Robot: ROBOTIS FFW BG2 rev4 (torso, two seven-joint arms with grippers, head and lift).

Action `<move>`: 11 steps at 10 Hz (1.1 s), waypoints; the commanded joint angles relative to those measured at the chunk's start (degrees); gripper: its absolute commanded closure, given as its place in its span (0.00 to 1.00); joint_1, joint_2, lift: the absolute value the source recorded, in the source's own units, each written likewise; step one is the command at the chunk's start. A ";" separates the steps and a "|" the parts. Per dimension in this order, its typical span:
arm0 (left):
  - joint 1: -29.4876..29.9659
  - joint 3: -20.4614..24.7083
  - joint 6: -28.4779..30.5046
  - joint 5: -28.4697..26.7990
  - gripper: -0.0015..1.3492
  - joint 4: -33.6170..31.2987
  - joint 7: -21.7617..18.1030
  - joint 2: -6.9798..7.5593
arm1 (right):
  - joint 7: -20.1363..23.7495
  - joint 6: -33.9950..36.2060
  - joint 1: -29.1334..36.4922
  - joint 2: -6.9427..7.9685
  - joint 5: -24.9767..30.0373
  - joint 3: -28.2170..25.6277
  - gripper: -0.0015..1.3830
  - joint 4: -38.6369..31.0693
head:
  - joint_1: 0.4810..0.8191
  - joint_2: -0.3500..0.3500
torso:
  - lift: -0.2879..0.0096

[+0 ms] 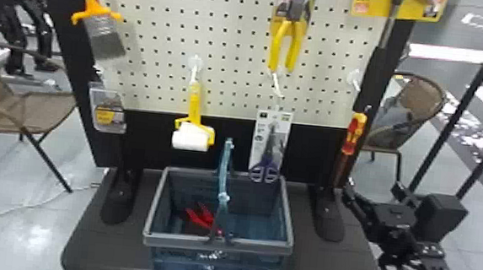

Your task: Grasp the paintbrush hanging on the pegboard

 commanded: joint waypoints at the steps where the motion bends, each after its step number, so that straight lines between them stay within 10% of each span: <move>1: -0.91 1.34 -0.81 4.42 0.37 2.46 -0.10 1.58 | 0.00 0.00 0.07 0.00 0.00 0.01 0.13 -0.07 | 0.20 0.50 | 0.63; 5: -6.44 -3.32 -4.41 7.50 0.37 16.35 -7.49 5.62 | 0.00 0.00 0.07 -0.09 0.00 0.01 0.13 -0.33 | 0.20 0.50 | 0.63; 11: -16.29 -10.70 -1.51 -0.06 0.38 25.66 -19.26 5.89 | 0.00 0.00 0.07 -0.09 0.00 0.01 0.13 -0.33 | 0.20 0.50 | 0.63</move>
